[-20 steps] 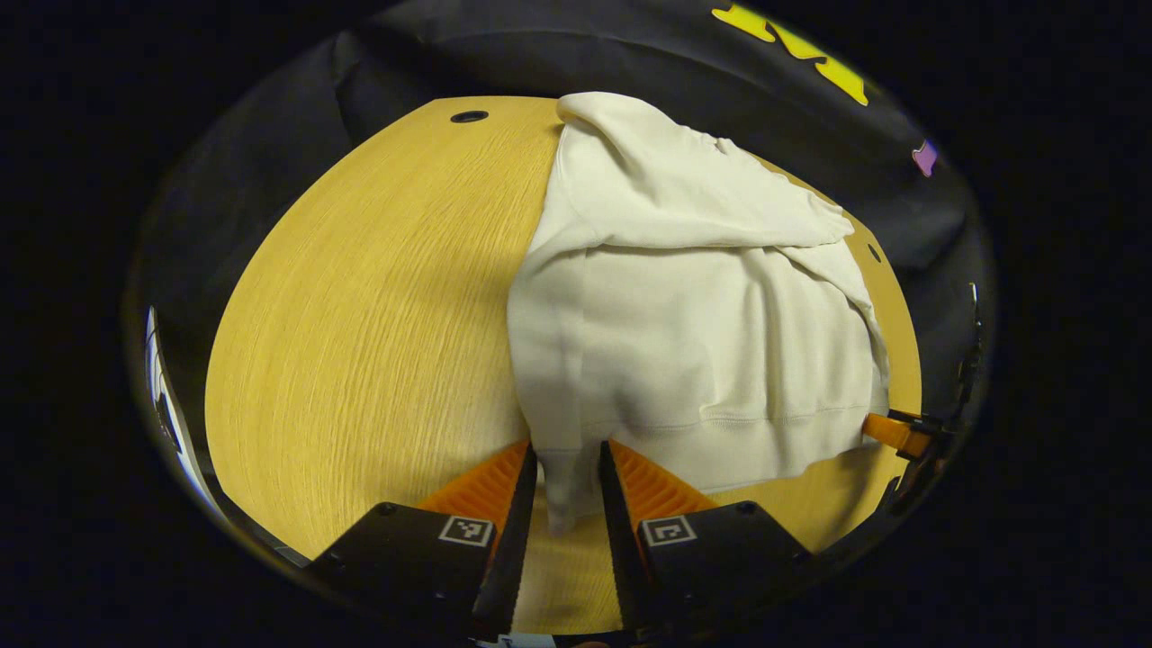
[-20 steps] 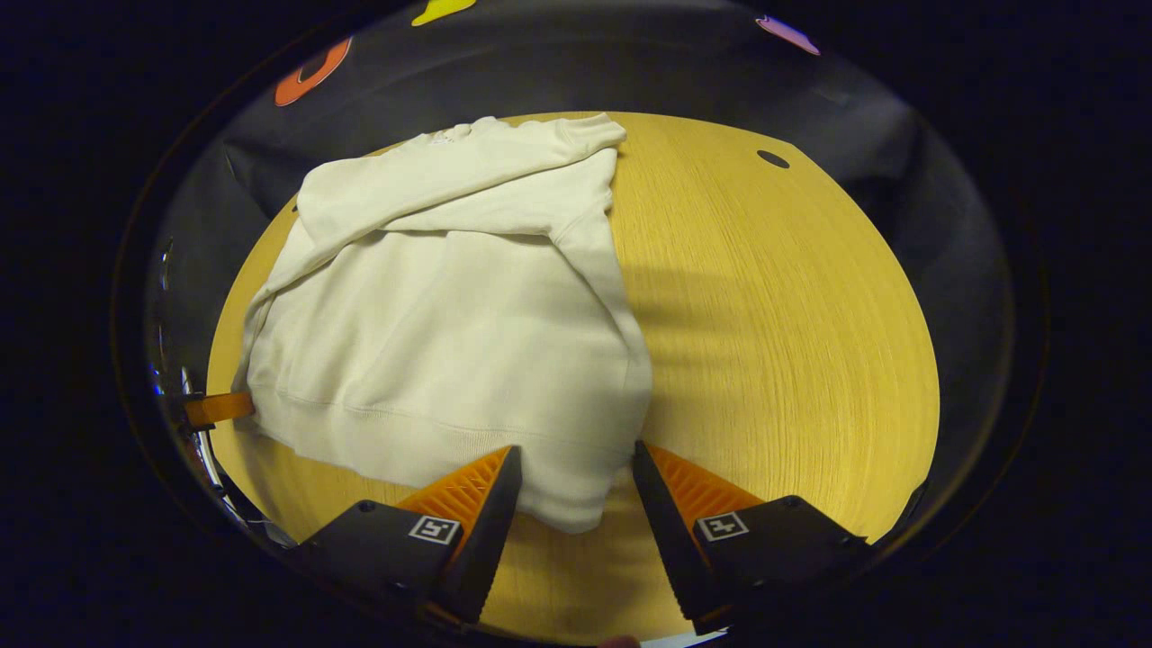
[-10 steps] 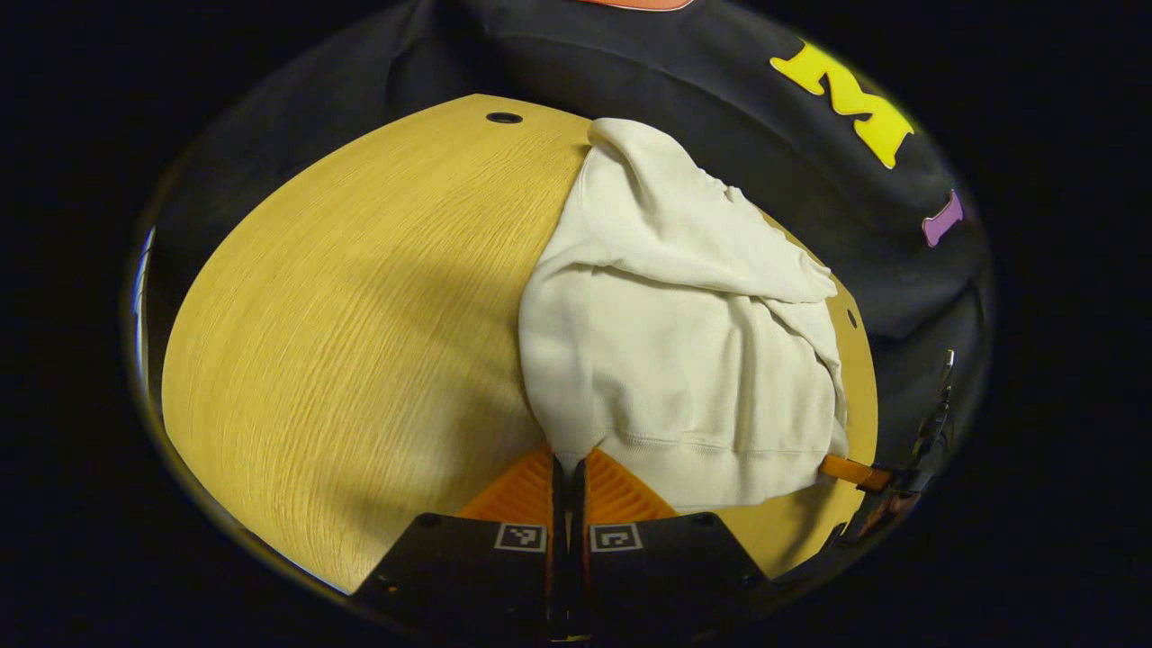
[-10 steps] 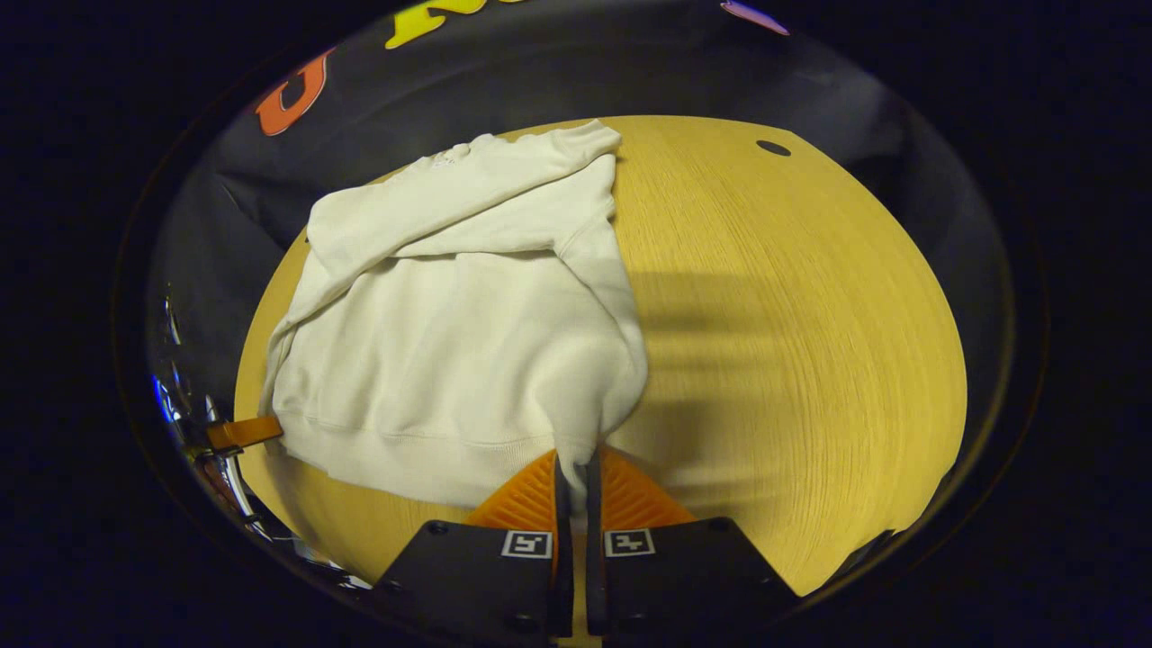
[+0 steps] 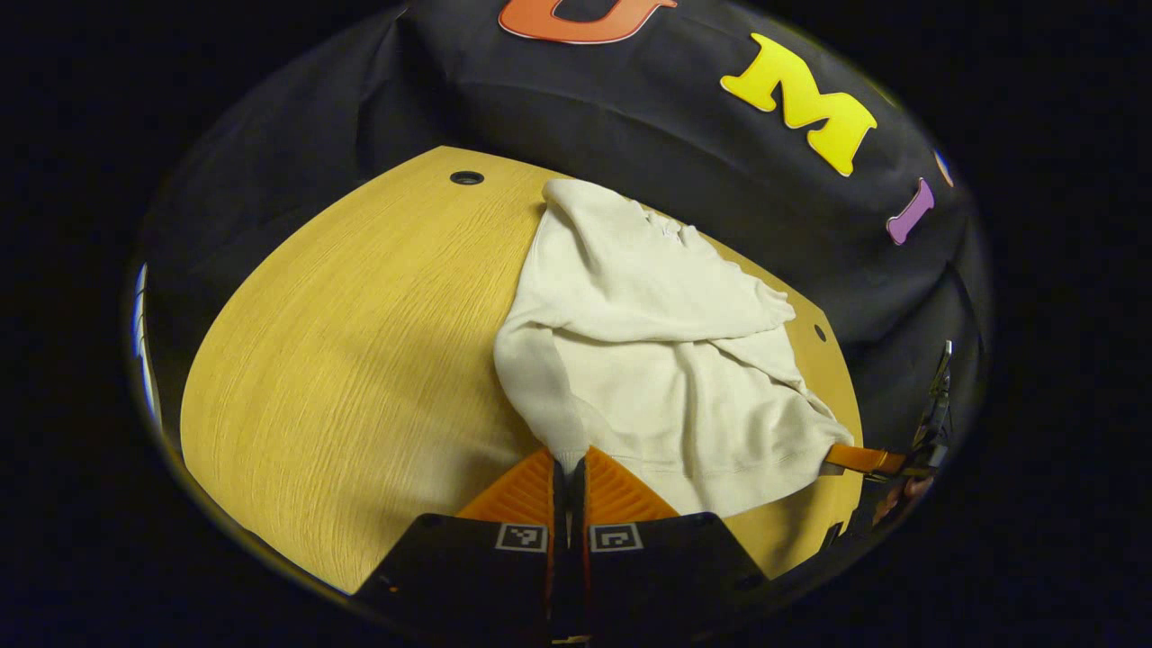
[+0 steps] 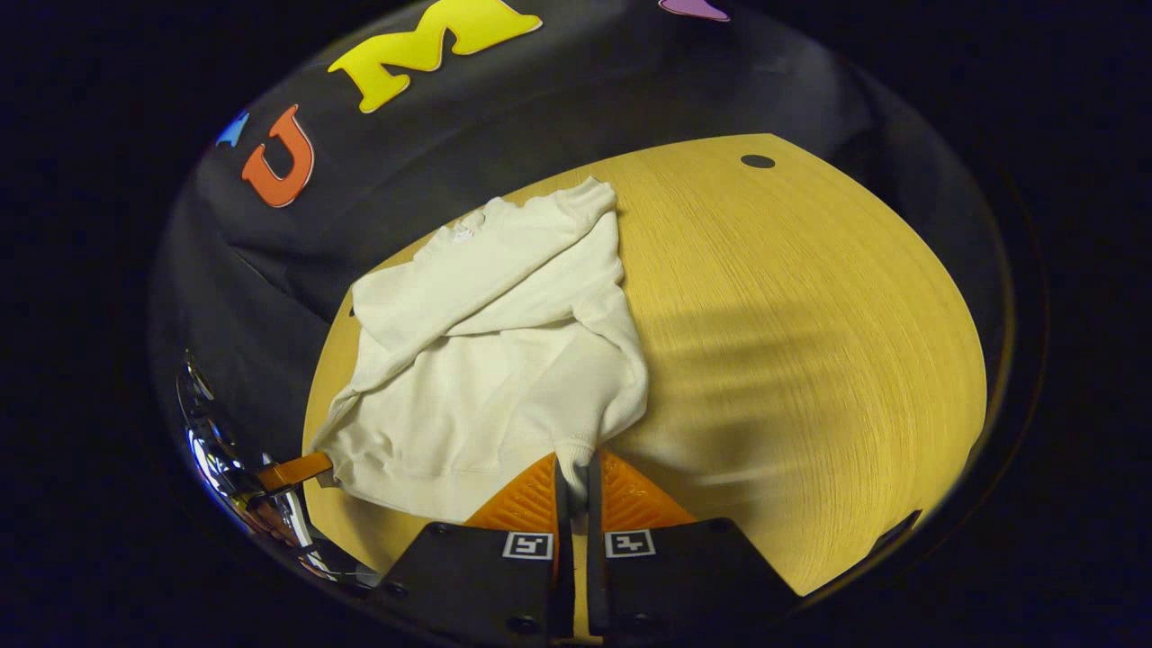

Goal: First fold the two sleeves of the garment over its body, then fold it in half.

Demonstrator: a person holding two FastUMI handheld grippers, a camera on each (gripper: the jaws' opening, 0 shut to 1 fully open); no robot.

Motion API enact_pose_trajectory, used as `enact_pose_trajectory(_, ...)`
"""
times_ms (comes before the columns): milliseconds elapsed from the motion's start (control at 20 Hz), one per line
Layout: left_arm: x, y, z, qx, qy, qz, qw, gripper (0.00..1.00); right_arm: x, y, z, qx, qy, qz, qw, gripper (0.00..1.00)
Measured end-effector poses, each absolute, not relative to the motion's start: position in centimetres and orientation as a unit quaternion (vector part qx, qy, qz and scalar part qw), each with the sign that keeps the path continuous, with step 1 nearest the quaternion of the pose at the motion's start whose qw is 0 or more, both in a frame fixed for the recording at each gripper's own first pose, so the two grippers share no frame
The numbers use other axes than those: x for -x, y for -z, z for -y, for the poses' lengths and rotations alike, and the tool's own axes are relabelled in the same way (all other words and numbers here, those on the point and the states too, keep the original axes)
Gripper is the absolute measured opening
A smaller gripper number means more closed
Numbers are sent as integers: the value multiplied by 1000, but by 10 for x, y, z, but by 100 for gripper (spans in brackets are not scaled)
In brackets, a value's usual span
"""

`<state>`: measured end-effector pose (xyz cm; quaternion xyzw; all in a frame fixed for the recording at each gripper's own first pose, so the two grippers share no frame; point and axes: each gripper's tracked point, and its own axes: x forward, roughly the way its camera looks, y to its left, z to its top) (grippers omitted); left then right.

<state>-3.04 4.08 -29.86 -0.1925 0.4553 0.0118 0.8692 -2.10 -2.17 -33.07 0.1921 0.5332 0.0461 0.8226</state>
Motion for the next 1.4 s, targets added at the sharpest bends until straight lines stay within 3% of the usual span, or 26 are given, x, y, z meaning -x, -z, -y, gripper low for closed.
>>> enact_pose_trajectory(600,-92,180,-46,219,31,-339,914,3,-102,221,4,-208,-95,-438,869,6)
enact_pose_trajectory(950,-211,125,-54,219,52,-270,936,3,-223,172,-4,-212,-111,-391,889,6)
enact_pose_trajectory(1150,-278,142,-57,205,50,-268,940,2,-285,193,-10,-221,-103,-395,886,6)
enact_pose_trajectory(1400,-331,217,-56,193,38,-294,935,0,-328,284,-15,-224,-81,-425,873,6)
